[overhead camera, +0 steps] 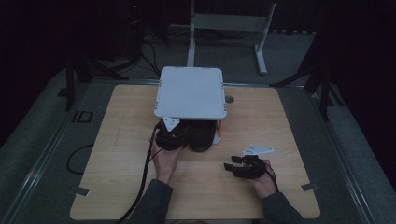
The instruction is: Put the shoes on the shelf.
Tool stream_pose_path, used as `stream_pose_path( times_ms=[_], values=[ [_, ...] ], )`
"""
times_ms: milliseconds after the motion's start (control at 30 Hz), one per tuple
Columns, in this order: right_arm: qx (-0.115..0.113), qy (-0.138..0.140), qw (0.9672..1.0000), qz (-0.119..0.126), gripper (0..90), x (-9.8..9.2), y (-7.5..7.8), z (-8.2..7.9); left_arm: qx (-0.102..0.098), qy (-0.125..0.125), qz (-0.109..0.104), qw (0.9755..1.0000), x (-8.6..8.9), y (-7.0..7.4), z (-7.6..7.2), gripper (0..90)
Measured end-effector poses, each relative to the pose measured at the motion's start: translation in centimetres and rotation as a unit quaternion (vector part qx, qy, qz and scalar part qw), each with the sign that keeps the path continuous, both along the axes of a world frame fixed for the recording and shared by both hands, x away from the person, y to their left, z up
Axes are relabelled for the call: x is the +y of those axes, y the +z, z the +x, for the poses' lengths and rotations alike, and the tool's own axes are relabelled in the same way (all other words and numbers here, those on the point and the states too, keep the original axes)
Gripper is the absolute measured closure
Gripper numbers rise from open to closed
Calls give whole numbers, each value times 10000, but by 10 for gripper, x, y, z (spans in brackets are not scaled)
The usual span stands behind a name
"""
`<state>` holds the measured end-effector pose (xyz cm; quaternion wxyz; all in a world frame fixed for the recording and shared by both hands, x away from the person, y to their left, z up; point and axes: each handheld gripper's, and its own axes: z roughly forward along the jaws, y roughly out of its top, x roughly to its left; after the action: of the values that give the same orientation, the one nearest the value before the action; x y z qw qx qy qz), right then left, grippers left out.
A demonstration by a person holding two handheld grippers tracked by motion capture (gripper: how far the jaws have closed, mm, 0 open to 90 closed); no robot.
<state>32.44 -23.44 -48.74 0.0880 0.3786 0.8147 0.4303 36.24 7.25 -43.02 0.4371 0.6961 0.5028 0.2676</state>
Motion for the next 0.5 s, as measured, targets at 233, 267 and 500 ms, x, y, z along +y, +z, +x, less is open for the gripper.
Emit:
stream_pose_path(
  times_ms=[233, 267, 500],
  values=[
    [8, -28, 10000, 1, 476, 0, 0, 0, -142, -387, 286, 9987, 15, -9, -13, 435],
    [4, -22, 10000, -5, 475, 0, 0, 0, -125, -439, 332, 9984, 18, -11, -14, 431],
    [11, -63, 10000, -11, 475, -2, 1, 1, -104, -514, 571, 9970, 34, -26, -27, 432]
  ],
)
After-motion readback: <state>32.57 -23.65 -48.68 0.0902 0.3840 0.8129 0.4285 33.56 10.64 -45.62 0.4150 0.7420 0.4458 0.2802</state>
